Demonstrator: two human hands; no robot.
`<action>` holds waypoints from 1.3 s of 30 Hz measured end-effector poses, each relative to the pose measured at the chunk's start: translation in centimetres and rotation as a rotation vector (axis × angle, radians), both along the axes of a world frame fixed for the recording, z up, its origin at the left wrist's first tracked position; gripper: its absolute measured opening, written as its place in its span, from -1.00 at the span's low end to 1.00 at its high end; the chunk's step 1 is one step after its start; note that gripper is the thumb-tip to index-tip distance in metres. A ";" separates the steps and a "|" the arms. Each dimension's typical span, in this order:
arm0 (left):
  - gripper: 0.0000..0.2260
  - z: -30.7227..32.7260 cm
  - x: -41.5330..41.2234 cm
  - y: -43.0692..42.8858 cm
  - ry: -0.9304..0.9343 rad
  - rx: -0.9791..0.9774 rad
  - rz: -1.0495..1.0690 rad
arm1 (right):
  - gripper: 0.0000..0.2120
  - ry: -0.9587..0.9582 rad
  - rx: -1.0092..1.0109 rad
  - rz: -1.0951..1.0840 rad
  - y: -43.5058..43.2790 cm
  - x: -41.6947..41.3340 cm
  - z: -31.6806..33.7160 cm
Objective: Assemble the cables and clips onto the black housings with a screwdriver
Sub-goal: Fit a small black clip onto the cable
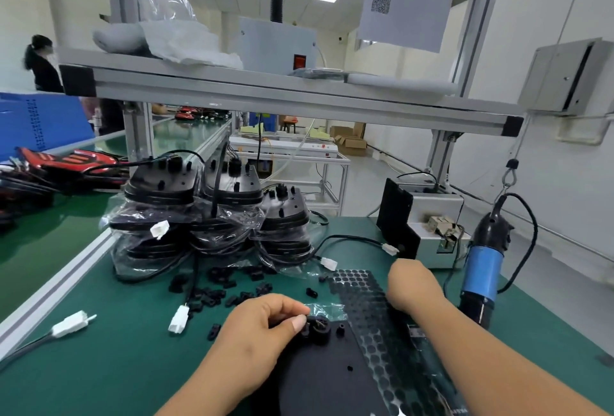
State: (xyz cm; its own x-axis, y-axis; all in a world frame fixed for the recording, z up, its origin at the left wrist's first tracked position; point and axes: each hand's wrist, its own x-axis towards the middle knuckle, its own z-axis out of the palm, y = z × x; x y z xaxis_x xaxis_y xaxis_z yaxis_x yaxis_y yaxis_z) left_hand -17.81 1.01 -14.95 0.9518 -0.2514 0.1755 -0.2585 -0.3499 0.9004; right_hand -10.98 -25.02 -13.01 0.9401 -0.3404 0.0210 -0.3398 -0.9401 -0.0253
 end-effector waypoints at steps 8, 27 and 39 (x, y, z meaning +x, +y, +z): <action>-0.80 0.2 0.1 0.4 0.024 0.028 -0.024 | -0.71 -0.052 0.052 -0.011 0.4 -0.5 0.7; -0.92 0.7 0.9 0.1 0.136 -0.045 -0.080 | -0.85 -0.233 0.695 0.679 9.1 -7.8 2.1; -0.86 0.7 1.4 0.3 0.152 -0.020 -0.145 | -0.79 -0.363 0.109 0.939 9.8 -9.1 2.4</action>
